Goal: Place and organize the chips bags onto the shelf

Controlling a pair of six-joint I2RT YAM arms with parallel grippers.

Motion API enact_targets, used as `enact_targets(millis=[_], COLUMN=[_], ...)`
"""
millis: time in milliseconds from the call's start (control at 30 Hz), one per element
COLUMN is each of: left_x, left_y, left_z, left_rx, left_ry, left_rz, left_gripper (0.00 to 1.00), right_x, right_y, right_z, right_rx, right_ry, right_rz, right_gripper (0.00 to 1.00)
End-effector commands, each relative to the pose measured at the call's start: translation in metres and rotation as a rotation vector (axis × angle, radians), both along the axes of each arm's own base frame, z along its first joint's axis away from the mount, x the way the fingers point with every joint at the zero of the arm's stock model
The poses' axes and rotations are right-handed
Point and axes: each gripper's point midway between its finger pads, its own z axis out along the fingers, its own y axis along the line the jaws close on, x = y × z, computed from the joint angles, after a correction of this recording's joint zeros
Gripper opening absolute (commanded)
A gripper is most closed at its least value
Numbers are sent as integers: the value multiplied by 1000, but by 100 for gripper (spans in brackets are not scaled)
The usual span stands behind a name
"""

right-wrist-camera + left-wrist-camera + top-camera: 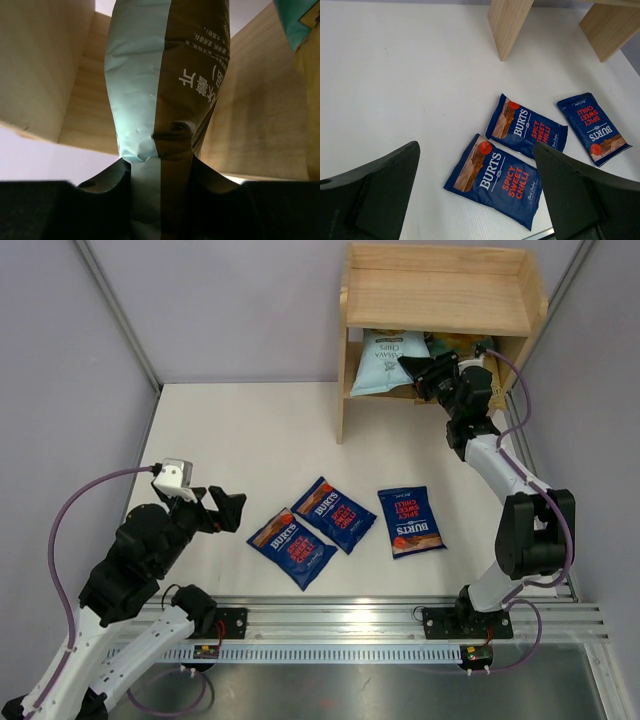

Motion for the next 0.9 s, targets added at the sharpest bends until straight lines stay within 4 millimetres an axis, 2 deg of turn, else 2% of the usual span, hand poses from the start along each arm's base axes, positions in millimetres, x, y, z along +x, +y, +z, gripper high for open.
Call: enact_targets(millis=[0, 67, 100, 233, 267, 333, 400, 433, 500, 533, 567, 600, 633, 667, 700, 733, 867], left_x=[5, 4, 4, 3, 3, 2, 1, 0, -1, -1, -1, -1, -1, -1, -1, -2, -2], left_y=[-1, -1, -2, -1, -2, -2, -1, -1, 0, 0, -1, -1, -1, -1, -2, -2, -3], left_z=[17, 17, 17, 18, 19, 18, 17, 17, 18, 19, 18, 18, 18, 19, 19, 19, 20], left_rx=[-27, -28, -25, -26, -30, -31, -33, -33, -37, -40, -40, -39, -38, -37, -37, -39, -40], left_ry=[-83, -88, -90, -99, -101, -98, -98, -98, -102, -106, -105, -105, -104, -104, -104, -105, -106], left_rz=[1, -3, -8, -10, -13, -17, -17, -17, -16, -18, -19, -21, -23, -24, -29, -31, -32], left_gripper=[99, 99, 99, 99, 99, 99, 99, 99, 99, 99, 99, 99, 99, 99, 99, 99, 99], right_x=[19, 26, 33, 44, 46, 50, 52, 51, 48, 46, 45, 44, 41, 40, 36, 32, 20], right_y=[0, 5, 8, 30, 33, 42, 43, 43, 40, 39, 38, 37, 37, 36, 36, 34, 26], right_z=[32, 30, 20, 8, 14, 4, 5, -1, 6, -1, -2, 5, -4, 3, 5, -3, 3], right_rx=[9, -1, -3, -45, -52, -75, -87, -107, -128, -162, -179, -194, -240, -253, -265, -299, -347], right_ry=[-93, -87, -68, -43, -52, -23, -13, 10, 8, 35, 47, 46, 86, 83, 89, 125, 137], right_rz=[-22, -24, -24, -20, -22, -14, -17, -19, -37, -38, -38, -39, -27, -26, -22, -14, -33], right_gripper=[24, 25, 25, 28, 29, 32, 39, 43, 49, 52, 62, 67, 68, 74, 76, 78, 81])
